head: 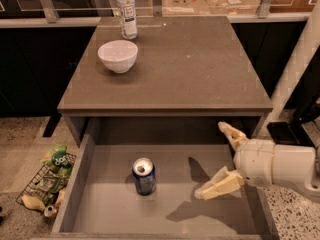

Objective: Pick pepsi can from top drawer and place on counter

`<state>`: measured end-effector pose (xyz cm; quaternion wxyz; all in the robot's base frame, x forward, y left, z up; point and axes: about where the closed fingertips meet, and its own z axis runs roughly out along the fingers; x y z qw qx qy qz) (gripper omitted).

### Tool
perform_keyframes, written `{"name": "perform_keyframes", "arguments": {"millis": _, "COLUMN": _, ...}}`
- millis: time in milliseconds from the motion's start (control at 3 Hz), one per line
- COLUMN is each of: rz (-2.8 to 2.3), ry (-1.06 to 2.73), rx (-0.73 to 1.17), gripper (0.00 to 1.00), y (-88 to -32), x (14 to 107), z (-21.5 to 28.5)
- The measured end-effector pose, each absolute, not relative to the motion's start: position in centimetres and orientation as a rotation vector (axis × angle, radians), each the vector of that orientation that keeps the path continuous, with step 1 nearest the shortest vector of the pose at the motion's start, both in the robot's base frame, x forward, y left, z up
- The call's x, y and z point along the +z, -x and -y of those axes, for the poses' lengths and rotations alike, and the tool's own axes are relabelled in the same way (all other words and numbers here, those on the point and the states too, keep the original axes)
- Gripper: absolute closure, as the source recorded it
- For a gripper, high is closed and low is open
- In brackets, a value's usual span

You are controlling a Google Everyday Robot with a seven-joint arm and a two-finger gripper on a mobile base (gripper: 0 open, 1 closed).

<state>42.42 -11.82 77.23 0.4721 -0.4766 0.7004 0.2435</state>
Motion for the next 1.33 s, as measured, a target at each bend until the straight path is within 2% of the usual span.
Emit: {"name": "perform_keyframes", "arguments": {"millis": 1333, "rz": -1.576, "ry": 1.205, "rx": 0.745, "gripper": 0.00, "y": -43.7, "x": 68.9, "z": 1.3}}
